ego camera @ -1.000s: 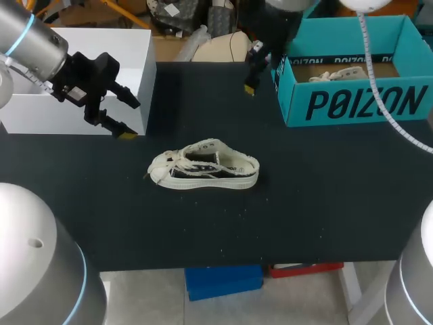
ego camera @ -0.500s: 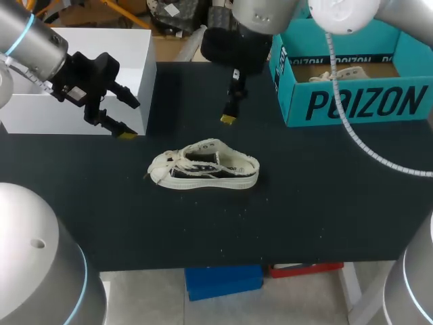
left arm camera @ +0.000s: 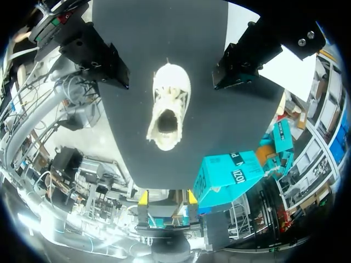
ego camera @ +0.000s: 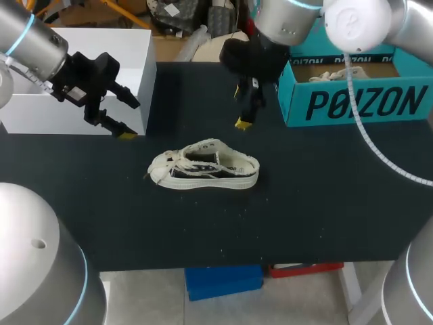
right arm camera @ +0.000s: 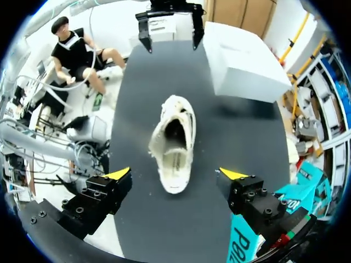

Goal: Take the shoe out of the shoebox, open the shoe tongue, remove and reinsert the insole, then place the shoe into the shoebox

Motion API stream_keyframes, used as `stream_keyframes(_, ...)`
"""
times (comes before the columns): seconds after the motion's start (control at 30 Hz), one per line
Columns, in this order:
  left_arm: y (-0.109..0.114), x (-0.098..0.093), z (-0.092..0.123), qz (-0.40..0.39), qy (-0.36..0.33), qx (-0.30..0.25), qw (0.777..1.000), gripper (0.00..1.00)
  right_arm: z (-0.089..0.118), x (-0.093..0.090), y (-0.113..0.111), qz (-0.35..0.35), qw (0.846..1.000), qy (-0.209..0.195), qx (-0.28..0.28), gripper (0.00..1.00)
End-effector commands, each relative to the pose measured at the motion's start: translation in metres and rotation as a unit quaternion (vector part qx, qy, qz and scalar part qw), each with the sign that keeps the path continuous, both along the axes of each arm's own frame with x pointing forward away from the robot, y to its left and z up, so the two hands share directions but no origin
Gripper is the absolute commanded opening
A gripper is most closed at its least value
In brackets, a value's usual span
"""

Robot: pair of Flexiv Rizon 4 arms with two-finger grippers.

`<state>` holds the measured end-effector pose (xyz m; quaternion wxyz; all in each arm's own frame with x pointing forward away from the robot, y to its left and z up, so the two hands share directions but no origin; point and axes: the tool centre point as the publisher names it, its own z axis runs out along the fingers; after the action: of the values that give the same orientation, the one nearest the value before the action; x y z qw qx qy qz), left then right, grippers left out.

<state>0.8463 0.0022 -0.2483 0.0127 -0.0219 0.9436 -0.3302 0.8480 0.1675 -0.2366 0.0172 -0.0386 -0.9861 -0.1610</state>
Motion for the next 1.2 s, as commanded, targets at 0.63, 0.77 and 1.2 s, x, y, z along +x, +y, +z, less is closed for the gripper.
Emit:
stream_keyframes(0.63, 0.0, 0.0, -0.001, 0.0, -0.002, 0.0, 1.0, 1.0, -0.079, -0.01, -0.007, -0.022, 0.985, -0.06, 0.162, 1.0)
stream_keyframes(0.77, 0.0, 0.0, -0.001, 0.0, -0.002, 0.0, 1.0, 1.0, -0.087, -0.008, -0.011, -0.015, 0.983, -0.059, 0.174, 1.0)
stream_keyframes(1.2, 0.0, 0.0, -0.001, 0.0, -0.002, 0.0, 1.0, 1.0, -0.123, -0.018, -0.012, -0.019, 0.973, -0.059, 0.22, 1.0)
